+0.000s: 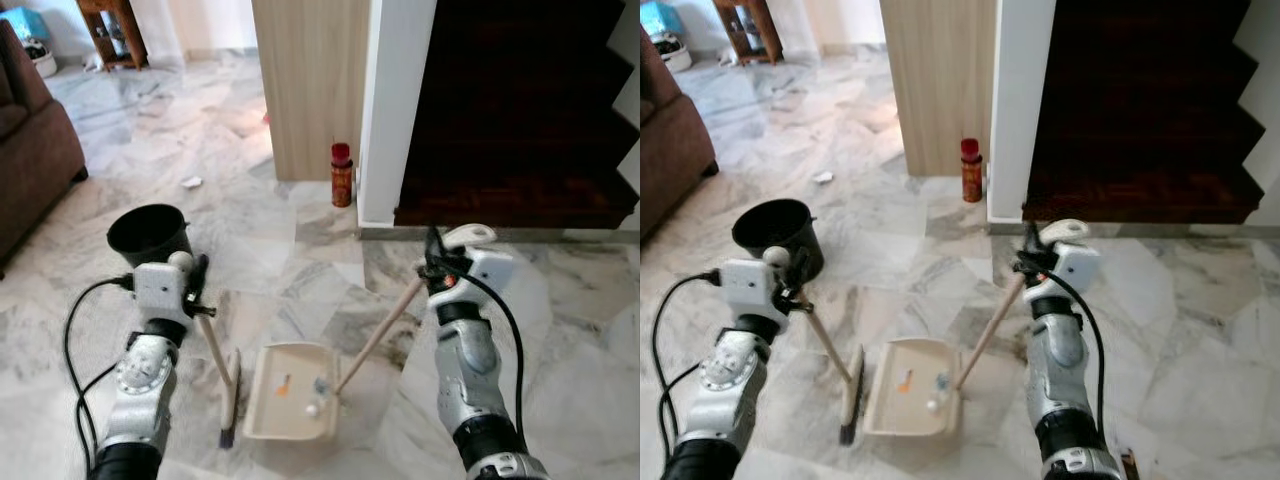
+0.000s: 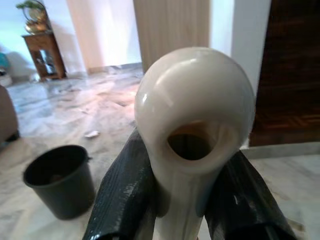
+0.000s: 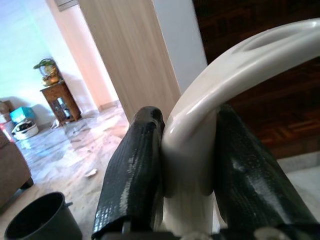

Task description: Sweep floor

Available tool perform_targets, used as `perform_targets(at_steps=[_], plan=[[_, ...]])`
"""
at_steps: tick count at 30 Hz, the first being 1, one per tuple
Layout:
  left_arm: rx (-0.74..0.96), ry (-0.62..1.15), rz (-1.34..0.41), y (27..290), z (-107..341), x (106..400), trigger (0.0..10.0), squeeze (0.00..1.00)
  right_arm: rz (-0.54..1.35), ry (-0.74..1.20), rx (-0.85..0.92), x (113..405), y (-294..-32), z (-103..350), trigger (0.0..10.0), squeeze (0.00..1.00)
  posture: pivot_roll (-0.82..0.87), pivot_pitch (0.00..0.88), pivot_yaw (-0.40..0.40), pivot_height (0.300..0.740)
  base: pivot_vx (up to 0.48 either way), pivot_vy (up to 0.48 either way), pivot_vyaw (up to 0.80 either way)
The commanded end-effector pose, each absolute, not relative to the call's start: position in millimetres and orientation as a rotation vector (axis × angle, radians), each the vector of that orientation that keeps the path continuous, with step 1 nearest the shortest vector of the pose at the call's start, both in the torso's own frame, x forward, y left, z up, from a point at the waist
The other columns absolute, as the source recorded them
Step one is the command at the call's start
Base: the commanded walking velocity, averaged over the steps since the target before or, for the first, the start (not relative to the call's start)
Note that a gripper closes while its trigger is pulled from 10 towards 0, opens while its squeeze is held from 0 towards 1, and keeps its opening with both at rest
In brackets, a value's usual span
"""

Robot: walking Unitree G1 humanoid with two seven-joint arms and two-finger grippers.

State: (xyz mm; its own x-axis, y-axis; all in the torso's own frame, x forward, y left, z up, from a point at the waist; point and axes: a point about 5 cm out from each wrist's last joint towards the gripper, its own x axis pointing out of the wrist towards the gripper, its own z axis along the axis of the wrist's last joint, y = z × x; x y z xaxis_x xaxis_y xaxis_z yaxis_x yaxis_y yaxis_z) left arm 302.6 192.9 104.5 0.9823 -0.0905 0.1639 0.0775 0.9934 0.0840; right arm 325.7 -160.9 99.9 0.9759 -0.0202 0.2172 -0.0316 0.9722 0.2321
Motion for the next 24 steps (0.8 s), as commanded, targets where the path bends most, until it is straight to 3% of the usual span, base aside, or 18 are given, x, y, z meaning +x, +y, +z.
perform_targets(at_steps=[1, 24], plan=[[0.100, -0.247, -0.082, 192, 121, 308, 10.0, 0.00, 0.031, -0.265, 0.227, 331, -159, 113, 10.0, 0.00, 0.01, 0.000, -0.003, 0.740, 0.000, 0.000, 0.00], [0.102, -0.230, -0.094, 188, 114, 296, 10.0, 0.00, 0.056, -0.249, 0.253, 333, -155, 110, 10.0, 0.00, 0.04, 0.000, -0.008, 0.740, 0.000, 0.000, 0.06]])
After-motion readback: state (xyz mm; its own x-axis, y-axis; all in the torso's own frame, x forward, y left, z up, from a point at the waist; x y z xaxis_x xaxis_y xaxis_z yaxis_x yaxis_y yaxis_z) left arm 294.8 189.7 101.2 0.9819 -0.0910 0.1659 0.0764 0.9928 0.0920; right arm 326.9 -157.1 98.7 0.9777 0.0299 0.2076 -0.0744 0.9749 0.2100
